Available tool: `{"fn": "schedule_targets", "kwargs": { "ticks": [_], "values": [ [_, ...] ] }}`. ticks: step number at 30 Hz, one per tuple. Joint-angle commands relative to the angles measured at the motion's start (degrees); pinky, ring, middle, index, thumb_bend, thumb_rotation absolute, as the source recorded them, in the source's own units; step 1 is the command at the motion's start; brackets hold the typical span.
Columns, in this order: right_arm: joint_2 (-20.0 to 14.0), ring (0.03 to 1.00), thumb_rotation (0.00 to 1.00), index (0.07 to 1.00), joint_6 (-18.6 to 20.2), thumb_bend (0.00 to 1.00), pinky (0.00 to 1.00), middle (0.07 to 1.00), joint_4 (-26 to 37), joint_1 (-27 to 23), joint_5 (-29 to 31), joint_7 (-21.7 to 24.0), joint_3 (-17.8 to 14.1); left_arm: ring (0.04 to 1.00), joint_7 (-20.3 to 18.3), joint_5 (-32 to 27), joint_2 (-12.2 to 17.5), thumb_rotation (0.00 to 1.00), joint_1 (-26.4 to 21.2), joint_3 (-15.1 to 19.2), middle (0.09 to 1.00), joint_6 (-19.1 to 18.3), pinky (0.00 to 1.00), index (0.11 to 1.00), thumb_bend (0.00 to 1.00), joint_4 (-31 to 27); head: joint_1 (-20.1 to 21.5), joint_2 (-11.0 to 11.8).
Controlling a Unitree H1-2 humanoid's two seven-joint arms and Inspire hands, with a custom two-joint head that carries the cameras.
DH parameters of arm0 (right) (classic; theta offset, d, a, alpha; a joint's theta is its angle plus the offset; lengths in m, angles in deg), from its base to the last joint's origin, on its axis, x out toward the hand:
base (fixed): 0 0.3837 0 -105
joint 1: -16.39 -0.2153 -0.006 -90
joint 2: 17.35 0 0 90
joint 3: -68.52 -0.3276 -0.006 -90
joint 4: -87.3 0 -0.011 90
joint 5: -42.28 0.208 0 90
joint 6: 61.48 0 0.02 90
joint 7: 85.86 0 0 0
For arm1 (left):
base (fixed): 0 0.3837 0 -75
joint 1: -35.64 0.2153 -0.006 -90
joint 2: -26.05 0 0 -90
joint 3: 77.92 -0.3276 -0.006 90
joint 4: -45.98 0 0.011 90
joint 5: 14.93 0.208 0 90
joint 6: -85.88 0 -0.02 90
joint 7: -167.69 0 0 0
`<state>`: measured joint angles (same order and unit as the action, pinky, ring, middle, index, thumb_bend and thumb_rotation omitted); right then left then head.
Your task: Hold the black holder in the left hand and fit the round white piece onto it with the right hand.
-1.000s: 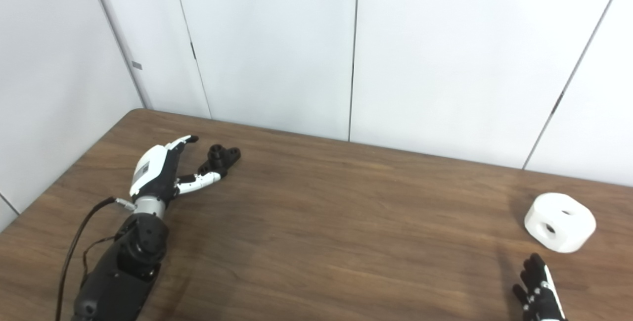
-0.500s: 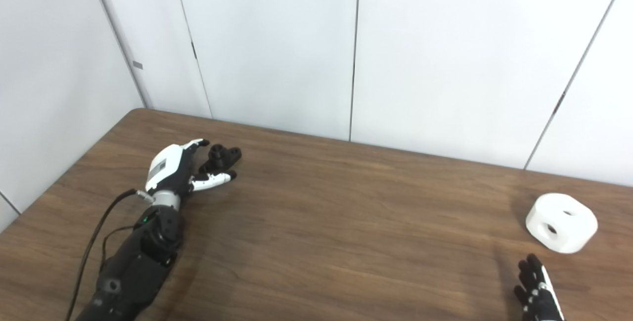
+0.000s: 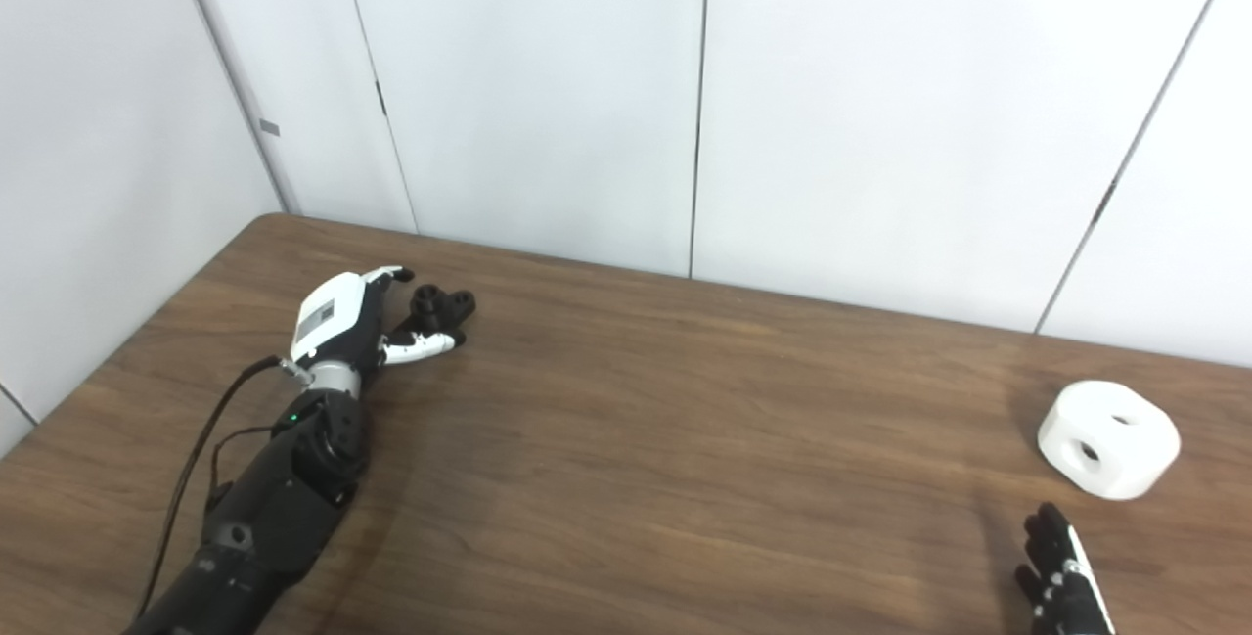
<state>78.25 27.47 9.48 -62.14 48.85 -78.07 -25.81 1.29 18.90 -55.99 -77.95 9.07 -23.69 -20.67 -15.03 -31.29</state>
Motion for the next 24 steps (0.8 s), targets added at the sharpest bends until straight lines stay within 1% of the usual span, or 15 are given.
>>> {"fn": "schedule_targets", "kwargs": {
  "ticks": [1,7,11,18,24],
  "values": [
    [-0.30,0.999,1.00,0.976,1.55,0.60,1.00,0.985,0.29,1.87,0.16,-0.03,0.01,0.952,1.78,1.34,1.55,0.39,-2.82,-0.02,0.904,0.41,1.00,0.831,0.89,-1.32,-0.08,-0.06],
    [-0.27,1.000,1.00,0.978,1.40,0.60,1.00,0.992,-0.02,1.82,1.50,0.29,-0.13,0.950,2.24,1.60,1.62,0.39,-2.42,-0.31,0.897,0.04,1.00,0.819,0.88,-1.54,-0.21,-0.19],
    [-0.35,0.992,1.00,0.972,1.56,0.59,1.00,0.976,0.32,1.91,1.08,-0.03,-0.09,0.961,2.31,1.56,1.73,0.38,-2.09,-0.27,0.901,0.04,1.00,0.809,0.88,-1.54,-0.23,-0.34],
    [-0.61,0.987,1.00,0.968,1.05,0.60,1.00,0.974,0.13,1.96,0.87,0.04,-0.16,0.960,1.49,1.65,2.08,0.37,-1.66,-0.55,0.896,-0.51,1.00,0.764,0.87,-1.57,-0.32,-0.65],
    [-0.65,0.993,1.00,0.972,1.09,0.57,1.00,0.980,0.25,2.04,2.39,0.54,-0.29,0.951,0.94,1.87,2.48,0.36,-1.46,-1.07,0.891,-1.30,0.99,0.728,0.87,-1.39,-0.34,-0.77]
  ]
}}
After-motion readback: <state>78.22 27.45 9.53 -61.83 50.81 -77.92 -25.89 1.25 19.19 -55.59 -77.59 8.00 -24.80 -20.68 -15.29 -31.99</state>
